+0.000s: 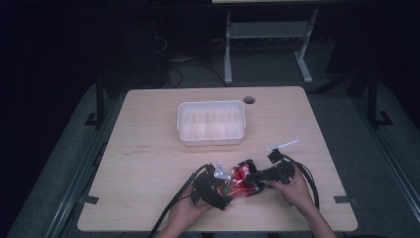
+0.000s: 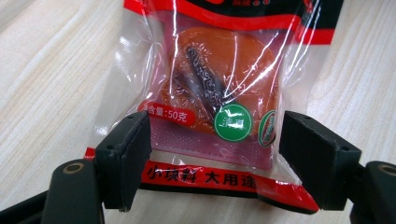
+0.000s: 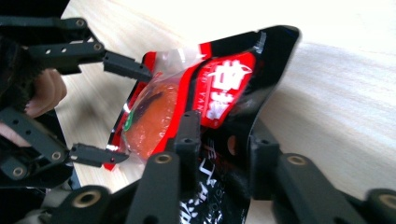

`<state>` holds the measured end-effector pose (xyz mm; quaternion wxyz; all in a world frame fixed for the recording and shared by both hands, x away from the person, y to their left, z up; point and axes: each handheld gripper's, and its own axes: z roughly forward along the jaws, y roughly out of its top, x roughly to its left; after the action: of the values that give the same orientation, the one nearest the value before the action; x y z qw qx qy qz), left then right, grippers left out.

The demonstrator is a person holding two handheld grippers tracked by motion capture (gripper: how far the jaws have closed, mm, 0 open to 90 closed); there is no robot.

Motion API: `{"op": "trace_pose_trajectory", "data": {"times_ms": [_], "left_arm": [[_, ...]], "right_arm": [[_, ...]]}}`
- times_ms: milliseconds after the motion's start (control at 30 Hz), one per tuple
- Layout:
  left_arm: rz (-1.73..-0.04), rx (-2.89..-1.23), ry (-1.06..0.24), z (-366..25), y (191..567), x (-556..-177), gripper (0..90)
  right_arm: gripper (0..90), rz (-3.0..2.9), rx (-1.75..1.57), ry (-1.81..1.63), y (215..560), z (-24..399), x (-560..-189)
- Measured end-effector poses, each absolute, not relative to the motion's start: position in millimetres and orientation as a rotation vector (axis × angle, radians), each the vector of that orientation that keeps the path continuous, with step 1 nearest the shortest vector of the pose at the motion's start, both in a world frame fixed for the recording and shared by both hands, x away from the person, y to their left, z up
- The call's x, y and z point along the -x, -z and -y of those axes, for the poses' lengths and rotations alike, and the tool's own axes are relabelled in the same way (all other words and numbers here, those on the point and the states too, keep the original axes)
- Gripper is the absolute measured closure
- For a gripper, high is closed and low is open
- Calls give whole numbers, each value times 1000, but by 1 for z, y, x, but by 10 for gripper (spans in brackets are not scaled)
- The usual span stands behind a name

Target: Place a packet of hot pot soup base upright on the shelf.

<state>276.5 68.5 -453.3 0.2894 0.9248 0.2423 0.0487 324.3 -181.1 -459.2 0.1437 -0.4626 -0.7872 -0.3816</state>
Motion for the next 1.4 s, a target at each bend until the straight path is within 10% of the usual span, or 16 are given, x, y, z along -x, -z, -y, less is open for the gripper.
{"op": "trace_pose_trajectory", "data": {"times_ms": [300, 1400], "left_arm": [[-594, -2390, -175, -83, 447, -273, 234], [-738, -2245, -346, -197, 425, -244, 211]], "right_arm": [[855, 2274, 1289, 1167, 441, 177, -315], [893, 2306, 1307, 1257, 333, 151, -312]]}}
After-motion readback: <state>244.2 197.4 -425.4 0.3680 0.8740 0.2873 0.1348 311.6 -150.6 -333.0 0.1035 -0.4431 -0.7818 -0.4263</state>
